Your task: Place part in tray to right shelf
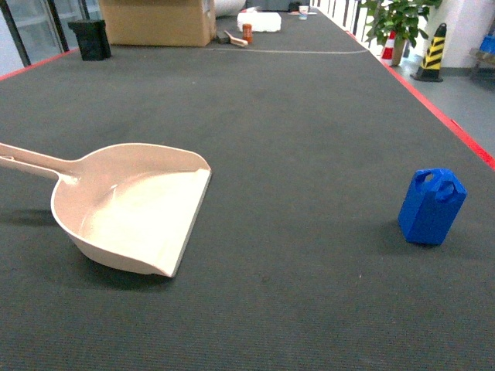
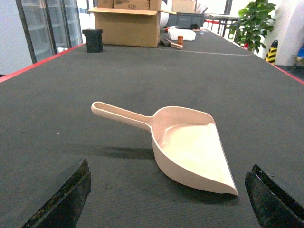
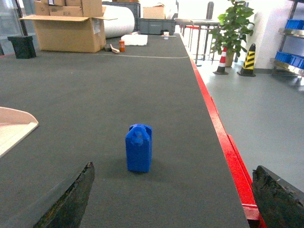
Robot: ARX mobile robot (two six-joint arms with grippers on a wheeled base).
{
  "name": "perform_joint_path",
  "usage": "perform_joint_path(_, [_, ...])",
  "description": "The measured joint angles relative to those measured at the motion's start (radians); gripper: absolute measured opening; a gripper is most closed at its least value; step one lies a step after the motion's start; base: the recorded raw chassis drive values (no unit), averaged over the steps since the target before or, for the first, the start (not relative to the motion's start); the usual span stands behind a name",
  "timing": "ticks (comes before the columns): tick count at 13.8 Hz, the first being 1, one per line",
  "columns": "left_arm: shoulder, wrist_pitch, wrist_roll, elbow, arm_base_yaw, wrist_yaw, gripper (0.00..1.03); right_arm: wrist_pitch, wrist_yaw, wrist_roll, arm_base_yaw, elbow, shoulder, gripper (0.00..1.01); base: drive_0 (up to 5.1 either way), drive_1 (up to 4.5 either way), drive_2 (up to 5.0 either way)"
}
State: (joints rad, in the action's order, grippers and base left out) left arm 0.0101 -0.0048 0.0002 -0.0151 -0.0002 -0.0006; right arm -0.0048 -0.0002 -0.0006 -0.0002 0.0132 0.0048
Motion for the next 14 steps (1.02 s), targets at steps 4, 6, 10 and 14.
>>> perform_joint_path(4, [0.000, 0.000, 0.000, 0.000, 0.000, 0.000, 0.98, 0.000, 0.000, 0.000, 0.000, 0.000, 0.000, 0.98, 0.0, 0.00, 0.0])
perform_joint_path(6, [0.000, 0.000, 0.000, 0.000, 0.000, 0.000, 0.98, 0.000, 0.000, 0.000, 0.000, 0.000, 0.000, 0.98, 0.0, 0.00, 0.0])
perform_joint_path(10, [0.000, 0.000, 0.000, 0.000, 0.000, 0.000, 0.98, 0.000, 0.000, 0.000, 0.000, 0.000, 0.000, 0.98, 0.0, 0.00, 0.0])
perform_joint_path(14, [0.000, 0.000, 0.000, 0.000, 0.000, 0.000, 0.98, 0.000, 0.000, 0.000, 0.000, 0.000, 0.000, 0.98, 0.0, 0.00, 0.0])
